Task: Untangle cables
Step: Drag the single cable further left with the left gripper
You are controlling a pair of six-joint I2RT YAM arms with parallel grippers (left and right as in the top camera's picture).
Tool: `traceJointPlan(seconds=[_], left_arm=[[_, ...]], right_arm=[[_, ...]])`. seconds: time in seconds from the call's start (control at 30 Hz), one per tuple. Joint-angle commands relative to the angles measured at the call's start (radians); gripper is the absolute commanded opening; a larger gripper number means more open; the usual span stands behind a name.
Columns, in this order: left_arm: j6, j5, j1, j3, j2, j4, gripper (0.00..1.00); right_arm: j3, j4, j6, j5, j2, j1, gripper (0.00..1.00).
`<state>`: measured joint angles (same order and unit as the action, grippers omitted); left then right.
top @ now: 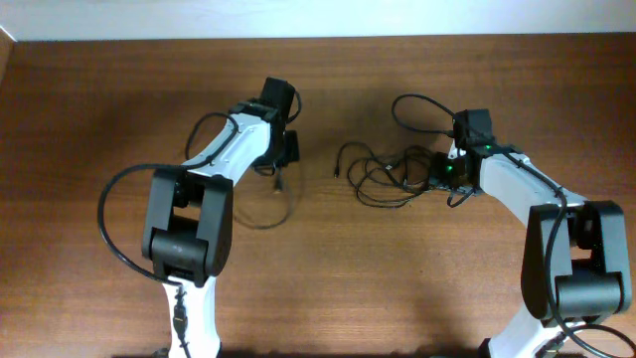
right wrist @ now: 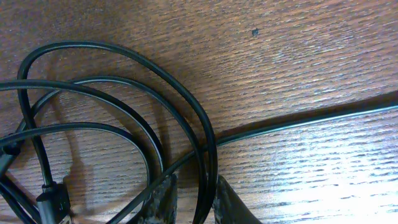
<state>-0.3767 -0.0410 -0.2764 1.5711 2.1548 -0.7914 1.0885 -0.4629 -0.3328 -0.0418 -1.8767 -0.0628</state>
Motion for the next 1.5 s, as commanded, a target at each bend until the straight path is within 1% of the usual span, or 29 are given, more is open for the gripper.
traceJointPlan(seconds=[0.0,0.07,0.1,0.13,0.17,0.2,0.23,0.37,0.5,0.57,0.6,0.7,0.73,0.77,0.8,0.83,0.87,0.93,1.0,1.07,1.1,1.17,1.23,1.27,1.33,1.4,1.47], left_arm=[[0.034,-0.056,0.013,0.107,-0.039,-0.091,0.00],[0.034,-0.056,0.013,0.157,-0.070,-0.153,0.00],[0.034,-0.056,0.013,0.170,-0.071,-0.188,0.18],[0.034,-0.058,0.013,0.172,-0.071,-0.222,0.61],[0.034,-0.080,0.016,0.171,-0.071,-0.275,0.92],[0.034,-0.129,0.024,0.171,-0.071,-0.325,0.99],[0.026,-0.172,0.034,0.171,-0.071,-0.360,0.99],[0.027,-0.192,0.106,0.167,-0.071,-0.475,0.99],[0.000,-0.180,0.202,0.156,-0.071,-0.490,0.99],[0.000,-0.161,0.238,0.122,-0.071,-0.486,0.99],[0.000,-0.161,0.260,0.079,-0.071,-0.470,0.99],[0.000,-0.161,0.293,-0.064,-0.071,-0.350,0.99],[0.001,-0.160,0.299,-0.142,-0.071,-0.261,0.99],[0.006,-0.134,0.299,-0.190,-0.071,-0.199,0.97],[0.013,-0.093,0.299,-0.218,-0.071,-0.162,0.91],[0.013,-0.059,0.299,-0.239,-0.071,-0.135,0.78],[0.012,-0.044,0.299,-0.247,-0.071,-0.123,0.58],[0.013,-0.045,0.299,-0.232,-0.076,-0.128,0.00],[0.032,-0.054,0.304,-0.178,-0.104,-0.152,0.00],[0.032,-0.130,0.321,-0.100,-0.155,-0.178,0.00],[0.031,-0.249,0.332,-0.057,-0.190,-0.178,0.00],[0.021,-0.551,0.359,0.011,-0.240,-0.156,0.00],[-0.029,-0.681,0.397,0.053,-0.261,-0.151,0.00],[-0.048,-0.703,0.421,0.070,-0.263,-0.148,0.00],[-0.060,-0.687,0.481,0.073,-0.263,-0.132,0.00],[-0.060,-0.618,0.526,0.069,-0.263,-0.134,0.02],[-0.060,-0.502,0.562,0.064,-0.263,-0.137,0.01]], right_arm=[[-0.021,-0.008,0.002,0.008,-0.028,-0.003,0.20],[-0.021,-0.008,0.002,0.008,-0.028,-0.003,0.20],[-0.021,-0.008,0.002,0.008,-0.028,-0.003,0.20],[-0.021,-0.008,0.002,0.008,-0.028,-0.003,0.20],[-0.021,-0.008,0.002,0.008,-0.028,-0.003,0.20],[-0.021,-0.008,0.002,0.008,-0.028,-0.003,0.20],[-0.021,-0.008,0.002,0.008,-0.028,-0.003,0.20],[-0.021,-0.008,0.002,0.008,-0.028,-0.003,0.20],[-0.021,-0.009,0.002,0.008,-0.028,-0.003,0.21],[-0.021,-0.009,0.002,0.008,-0.028,-0.003,0.22],[-0.021,-0.009,0.002,0.008,-0.028,-0.003,0.24],[-0.021,-0.008,0.002,-0.005,-0.028,-0.003,0.26],[-0.021,-0.008,0.002,-0.007,-0.028,-0.003,0.26],[-0.021,-0.008,0.002,-0.007,-0.028,-0.003,0.26],[-0.021,-0.008,0.002,-0.007,-0.028,-0.003,0.26],[-0.021,-0.008,0.002,-0.007,-0.028,-0.003,0.26],[-0.021,-0.008,0.002,-0.007,-0.028,-0.003,0.26],[-0.021,-0.008,0.002,-0.007,-0.028,-0.003,0.26],[-0.021,-0.008,0.002,-0.007,-0.028,-0.003,0.26],[-0.021,-0.008,0.002,-0.007,-0.028,-0.003,0.25],[-0.021,-0.008,0.002,-0.007,-0.028,-0.003,0.25],[-0.021,-0.008,0.002,-0.007,-0.028,-0.003,0.24],[-0.021,-0.008,0.002,-0.007,-0.028,-0.003,0.24],[-0.021,-0.008,0.002,-0.007,-0.028,-0.003,0.24],[-0.021,-0.007,0.002,-0.007,-0.028,-0.003,0.24],[-0.021,-0.006,0.002,-0.007,-0.028,-0.003,0.24],[-0.021,-0.005,0.002,-0.008,-0.028,-0.003,0.24]])
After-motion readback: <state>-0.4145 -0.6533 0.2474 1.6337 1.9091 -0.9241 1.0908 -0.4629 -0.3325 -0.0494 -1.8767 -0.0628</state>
